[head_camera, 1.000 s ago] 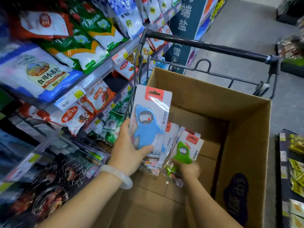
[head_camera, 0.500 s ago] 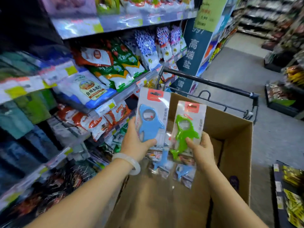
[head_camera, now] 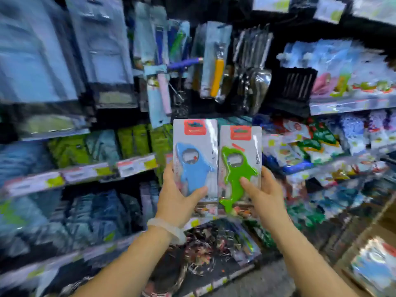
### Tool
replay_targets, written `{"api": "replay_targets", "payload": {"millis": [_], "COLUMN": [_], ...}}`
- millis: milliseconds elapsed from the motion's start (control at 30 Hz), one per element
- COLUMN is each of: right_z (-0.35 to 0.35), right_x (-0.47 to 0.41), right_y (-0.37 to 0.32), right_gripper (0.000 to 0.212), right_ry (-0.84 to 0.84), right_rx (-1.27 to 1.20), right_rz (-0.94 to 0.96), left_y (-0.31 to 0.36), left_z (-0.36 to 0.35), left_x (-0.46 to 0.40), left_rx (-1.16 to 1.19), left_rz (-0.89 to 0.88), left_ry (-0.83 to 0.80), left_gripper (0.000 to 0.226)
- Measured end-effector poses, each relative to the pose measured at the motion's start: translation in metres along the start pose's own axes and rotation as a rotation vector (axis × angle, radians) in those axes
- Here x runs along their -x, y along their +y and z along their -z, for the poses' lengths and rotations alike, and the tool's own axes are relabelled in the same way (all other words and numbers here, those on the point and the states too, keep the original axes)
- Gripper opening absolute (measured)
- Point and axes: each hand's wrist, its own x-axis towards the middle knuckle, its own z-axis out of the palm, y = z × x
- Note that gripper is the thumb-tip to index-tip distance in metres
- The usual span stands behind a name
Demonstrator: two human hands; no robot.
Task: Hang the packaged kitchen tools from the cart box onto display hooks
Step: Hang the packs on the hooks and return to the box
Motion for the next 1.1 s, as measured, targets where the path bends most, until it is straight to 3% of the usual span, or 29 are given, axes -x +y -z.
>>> {"api": "replay_targets", "payload": {"millis": [233, 367, 600, 800, 1100], "right_z": [-0.241, -0.355, -0.521, -0.646, -0.769], "right_x": [0.039, 0.072, 0.141, 0.157, 0.153], "right_y": [-0.041, -0.058, -0.087, -0.12, -0.157], "right_gripper": [0.031, 0.033, 0.038, 0.04, 0.054], "right_ry": [-0.412, -0.642, -0.895, -0.989, -0.948], "right_rx": [-0.118, -0.141, -0.255, -0.328, -0.277], "right_rz": [0.066, 0.106, 0.156, 0.192, 0.274], "left_y": [-0.009, -0.013, -0.029, -0.03, -0.034], "left_z": [0.232, 0.331, 0.477, 0.596, 0.724], "left_x": [0.054, 0.099, 0.152, 0.14, 0.108], "left_rx": [-0.011, -0.023, -0.082, -0.08, -0.073], "left_rz": [0.001, 0.021, 0.044, -0.014, -0.104], "left_ry": [0.449, 0.655, 0.958, 1.058, 1.051], "left_gripper": [0.098, 0.098, 0.094, 0.088, 0.093]}}
